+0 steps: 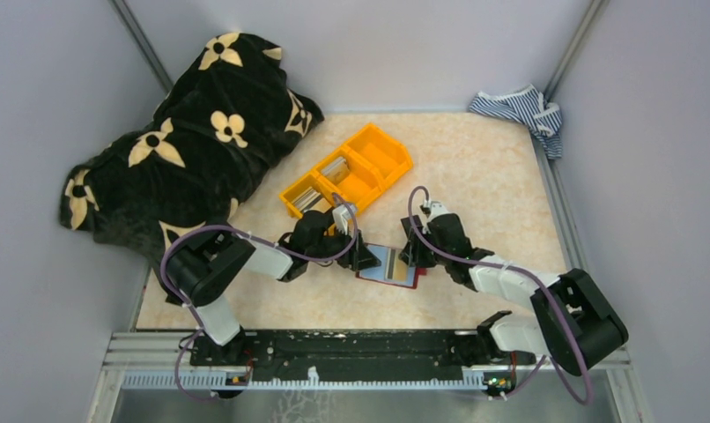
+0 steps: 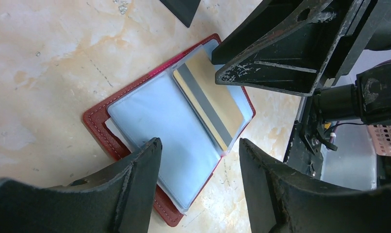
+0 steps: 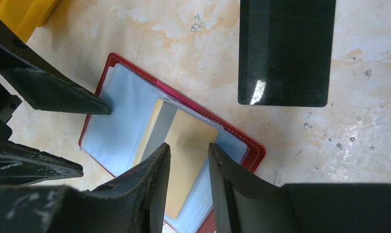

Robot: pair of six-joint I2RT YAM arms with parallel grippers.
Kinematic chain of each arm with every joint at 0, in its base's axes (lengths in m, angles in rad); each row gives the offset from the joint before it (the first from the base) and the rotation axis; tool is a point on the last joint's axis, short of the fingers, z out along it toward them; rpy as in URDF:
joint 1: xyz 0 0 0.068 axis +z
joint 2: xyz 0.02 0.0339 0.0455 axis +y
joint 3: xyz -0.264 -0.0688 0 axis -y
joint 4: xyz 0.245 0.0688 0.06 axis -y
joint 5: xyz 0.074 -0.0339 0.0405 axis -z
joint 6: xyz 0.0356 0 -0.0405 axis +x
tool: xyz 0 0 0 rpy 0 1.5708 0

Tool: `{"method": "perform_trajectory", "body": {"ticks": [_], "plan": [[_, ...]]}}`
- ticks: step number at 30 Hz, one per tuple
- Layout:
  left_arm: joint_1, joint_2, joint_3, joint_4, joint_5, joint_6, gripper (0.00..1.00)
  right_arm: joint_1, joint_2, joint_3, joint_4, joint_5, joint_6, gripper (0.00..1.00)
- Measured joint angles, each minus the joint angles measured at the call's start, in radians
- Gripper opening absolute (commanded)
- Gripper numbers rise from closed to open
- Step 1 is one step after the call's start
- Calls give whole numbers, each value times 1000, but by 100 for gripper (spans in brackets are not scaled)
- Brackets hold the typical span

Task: Take the credit cards out of the card holder

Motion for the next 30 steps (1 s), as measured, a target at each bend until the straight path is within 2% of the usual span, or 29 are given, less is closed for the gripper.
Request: {"method": "perform_trajectory", "body": {"ticks": [4,7,11,16,20,23,28,30], "plan": [[0,0,-3,6,-5,7,67,11,4,0,6,0,1,23],[0,5,-5,16,-6,10,67,26,4,7,-2,-2,-1,8],[0,10,-5,25,-6,14,67,45,4,24,-16,-4,-3,6],[0,13,-5,29,-6,17,67,64,13,37,-13,-9,-2,6],[0,13,-5,31,-6,17,66,65,25,37,-10,-12,2,30],[0,14,-6,36,4,14,68,66,26,37,-10,-9,2,34],[3,41,-5,86,76,-41,68,65,24,37,-22,27,11,5],[3,43,-5,91,100,-66,68,64,16,37,-37,43,16,0]]}}
